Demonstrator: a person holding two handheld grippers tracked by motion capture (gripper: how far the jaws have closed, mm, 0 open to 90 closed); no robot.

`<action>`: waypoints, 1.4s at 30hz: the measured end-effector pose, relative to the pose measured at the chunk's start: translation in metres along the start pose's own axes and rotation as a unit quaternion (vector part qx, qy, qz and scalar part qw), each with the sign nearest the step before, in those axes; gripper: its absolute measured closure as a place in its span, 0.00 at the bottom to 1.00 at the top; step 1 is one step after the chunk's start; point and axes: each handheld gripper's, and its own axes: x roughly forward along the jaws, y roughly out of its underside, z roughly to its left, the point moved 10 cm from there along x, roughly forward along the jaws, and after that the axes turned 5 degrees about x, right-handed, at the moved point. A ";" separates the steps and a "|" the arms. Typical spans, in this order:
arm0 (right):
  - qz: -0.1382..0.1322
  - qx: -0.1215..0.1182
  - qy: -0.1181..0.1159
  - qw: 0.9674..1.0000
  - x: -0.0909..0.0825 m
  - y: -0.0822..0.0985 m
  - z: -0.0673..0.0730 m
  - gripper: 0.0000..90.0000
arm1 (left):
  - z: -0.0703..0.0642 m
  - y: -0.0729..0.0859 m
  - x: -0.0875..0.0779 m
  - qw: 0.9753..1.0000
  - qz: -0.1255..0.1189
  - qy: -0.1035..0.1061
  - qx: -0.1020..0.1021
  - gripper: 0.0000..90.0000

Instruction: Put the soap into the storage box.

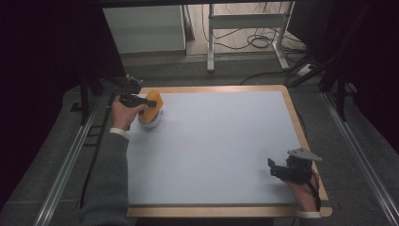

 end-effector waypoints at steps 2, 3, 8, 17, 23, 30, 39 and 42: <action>0.000 0.000 -0.001 1.000 0.000 0.000 0.000 0.08 | 0.003 -0.001 0.001 1.000 -0.002 -0.001 -0.003 0.68; 0.000 0.000 0.000 1.000 0.000 0.000 0.001 0.08 | 0.004 -0.001 0.001 1.000 -0.002 -0.002 -0.004 0.68; 0.000 -0.001 0.000 1.000 0.000 0.000 0.001 0.08 | 0.012 -0.002 0.006 1.000 -0.003 -0.006 -0.013 0.68; 0.000 -0.002 0.002 1.000 0.001 0.000 0.002 0.08 | 0.031 -0.004 0.021 0.999 -0.003 -0.015 -0.037 0.68; -0.008 -0.009 0.011 1.000 -0.001 -0.002 0.002 0.08 | 0.033 -0.003 0.031 0.999 -0.002 -0.024 -0.041 0.68; -0.005 -0.008 0.013 1.000 0.000 0.000 0.001 0.08 | 0.040 -0.001 0.035 0.997 -0.015 -0.027 -0.066 0.68; -0.004 -0.010 0.012 1.000 0.001 0.000 0.003 0.08 | 0.049 0.013 0.044 0.996 -0.006 -0.031 -0.078 0.68; -0.002 -0.011 0.011 1.000 0.001 0.001 0.003 0.08 | 0.048 0.014 0.047 0.996 -0.006 -0.026 -0.082 0.68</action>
